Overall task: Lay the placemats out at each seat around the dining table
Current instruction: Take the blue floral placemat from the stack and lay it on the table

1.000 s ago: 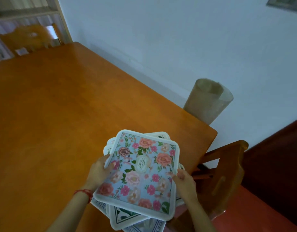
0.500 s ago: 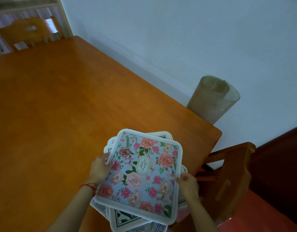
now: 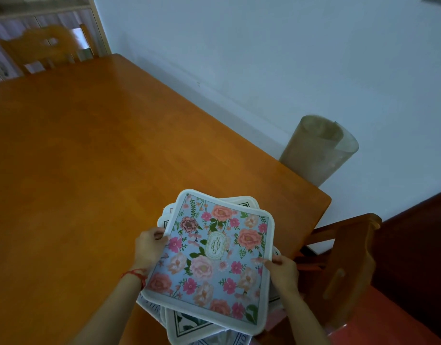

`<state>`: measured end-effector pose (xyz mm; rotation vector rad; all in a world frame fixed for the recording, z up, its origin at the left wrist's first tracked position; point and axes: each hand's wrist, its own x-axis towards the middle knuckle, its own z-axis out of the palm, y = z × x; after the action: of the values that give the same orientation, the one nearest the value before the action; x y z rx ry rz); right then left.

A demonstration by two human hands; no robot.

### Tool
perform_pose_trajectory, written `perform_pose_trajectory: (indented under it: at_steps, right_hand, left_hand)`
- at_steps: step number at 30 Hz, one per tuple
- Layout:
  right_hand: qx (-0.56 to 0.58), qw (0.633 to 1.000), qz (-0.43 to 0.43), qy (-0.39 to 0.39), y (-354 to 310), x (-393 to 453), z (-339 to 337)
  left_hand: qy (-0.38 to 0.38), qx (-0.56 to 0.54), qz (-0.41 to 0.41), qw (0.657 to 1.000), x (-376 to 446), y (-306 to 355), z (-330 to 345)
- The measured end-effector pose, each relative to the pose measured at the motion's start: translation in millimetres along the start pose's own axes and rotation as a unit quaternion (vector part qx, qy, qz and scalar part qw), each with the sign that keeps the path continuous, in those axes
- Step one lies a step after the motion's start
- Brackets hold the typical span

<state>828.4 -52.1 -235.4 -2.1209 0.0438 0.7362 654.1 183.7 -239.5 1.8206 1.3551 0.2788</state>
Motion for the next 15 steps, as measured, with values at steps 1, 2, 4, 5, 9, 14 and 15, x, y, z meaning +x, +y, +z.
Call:
perform_pose_trajectory:
  at_steps: [1,2,4,5,9,14,15]
  right_hand:
    - [0.005,1.000,-0.003,0.000,-1.3,-1.3,-0.6]
    - [0.014,1.000,-0.012,0.002,-2.8,-2.9,-1.3]
    - [0.029,0.999,-0.037,0.003,-6.8,-7.4,-2.8]
    - [0.030,0.998,-0.051,0.003,-9.1,-9.6,-3.7]
    - [0.033,0.993,-0.109,0.014,-22.7,-20.6,-10.7]
    - [0.033,0.985,-0.170,0.007,-44.5,-34.6,-19.4]
    - [0.034,0.983,-0.183,0.002,-48.3,-37.3,-20.5]
  left_hand:
    - [0.002,-0.007,0.005,1.000,-0.5,0.0,-1.4]
    - [0.002,-0.015,0.008,1.000,-1.3,0.5,-3.2]
    - [0.000,-0.032,0.016,0.999,-4.8,2.3,-7.6]
    - [-0.001,-0.039,0.022,0.999,-7.2,3.1,-10.3]
    - [0.011,-0.077,0.046,0.996,-18.2,6.8,-26.7]
    - [0.026,-0.140,0.058,0.988,-36.1,14.1,-53.7]
    - [0.030,-0.149,0.062,0.986,-40.3,15.3,-58.9]
